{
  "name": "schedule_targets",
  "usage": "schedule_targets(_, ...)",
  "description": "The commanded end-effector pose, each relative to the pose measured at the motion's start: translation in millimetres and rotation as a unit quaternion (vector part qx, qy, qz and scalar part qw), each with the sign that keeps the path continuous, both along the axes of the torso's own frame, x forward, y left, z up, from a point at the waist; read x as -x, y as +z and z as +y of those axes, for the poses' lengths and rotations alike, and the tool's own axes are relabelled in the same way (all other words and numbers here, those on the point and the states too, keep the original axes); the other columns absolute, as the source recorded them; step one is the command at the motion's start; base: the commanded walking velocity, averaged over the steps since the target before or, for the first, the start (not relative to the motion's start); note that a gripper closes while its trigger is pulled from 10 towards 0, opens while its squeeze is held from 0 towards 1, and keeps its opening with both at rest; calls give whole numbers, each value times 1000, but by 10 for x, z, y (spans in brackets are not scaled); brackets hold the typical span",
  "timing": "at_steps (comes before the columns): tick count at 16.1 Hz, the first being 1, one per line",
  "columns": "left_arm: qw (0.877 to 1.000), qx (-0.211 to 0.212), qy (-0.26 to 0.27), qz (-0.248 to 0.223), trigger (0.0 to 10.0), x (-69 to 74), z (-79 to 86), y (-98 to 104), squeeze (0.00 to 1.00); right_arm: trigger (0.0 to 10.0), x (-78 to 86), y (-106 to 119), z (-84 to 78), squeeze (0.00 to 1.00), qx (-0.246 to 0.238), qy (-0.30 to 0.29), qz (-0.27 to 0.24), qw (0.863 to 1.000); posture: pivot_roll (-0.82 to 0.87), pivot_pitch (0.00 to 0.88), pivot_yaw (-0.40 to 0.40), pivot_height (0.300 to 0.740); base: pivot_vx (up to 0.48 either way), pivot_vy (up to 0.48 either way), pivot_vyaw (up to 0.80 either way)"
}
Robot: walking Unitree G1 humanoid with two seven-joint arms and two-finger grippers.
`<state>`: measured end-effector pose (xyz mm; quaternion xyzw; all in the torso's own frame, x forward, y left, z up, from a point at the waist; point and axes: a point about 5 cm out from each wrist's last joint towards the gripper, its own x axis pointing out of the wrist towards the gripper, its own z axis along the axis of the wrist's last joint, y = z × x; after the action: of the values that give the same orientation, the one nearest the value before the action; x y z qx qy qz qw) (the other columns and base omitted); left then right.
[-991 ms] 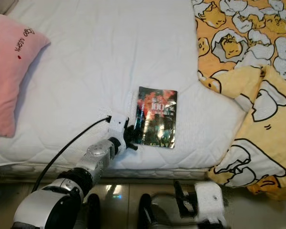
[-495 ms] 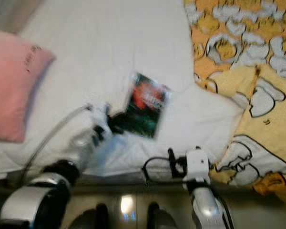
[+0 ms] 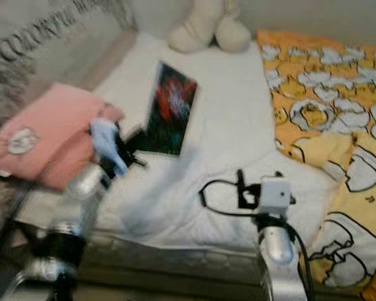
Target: Clean up the room
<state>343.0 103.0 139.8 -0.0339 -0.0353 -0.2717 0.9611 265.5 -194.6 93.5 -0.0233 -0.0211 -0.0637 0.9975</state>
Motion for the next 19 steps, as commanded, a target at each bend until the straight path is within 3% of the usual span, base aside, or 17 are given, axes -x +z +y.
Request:
schedule_targets(1,999,-33,3,-17,10000,16,-94,-3,0,10000,-21,-4,-8,0,-11,-9,-2,1000,107,0,44,740,0,0,0)
schedule_targets(4,998,-19,57,-30,10000,90,-58,-129,0,10000,-76,7,22,0,-4,-5,-8,1000,93,0,39,740,0,0,0)
schedule_targets(6,998,-18,55,-1,10000,108,-44,-195,0,10000,-104,-6,24,0,-2,-3,-9,1000,91,0,34,740,0,240,0)
schedule_targets(9,997,-50,59,4,10000,74,-42,-247,0,10000,-99,-27,25,0,1,1,-8,1000,87,0,31,740,0,480,0)
schedule_targets(13,992,-33,102,66,10000,50,-25,-406,0,10000,-60,-83,91,0,7,23,0,1000,75,0,15,740,0,85,0)
schedule_targets(15,994,-34,85,54,10000,77,-71,-419,0,10000,-37,-133,74,0,12,30,10,999,77,0,7,740,0,0,0)
schedule_targets(19,994,-66,76,36,10000,16,-96,-380,0,10000,-58,-166,117,0,13,35,14,999,81,0,4,740,480,0,0)
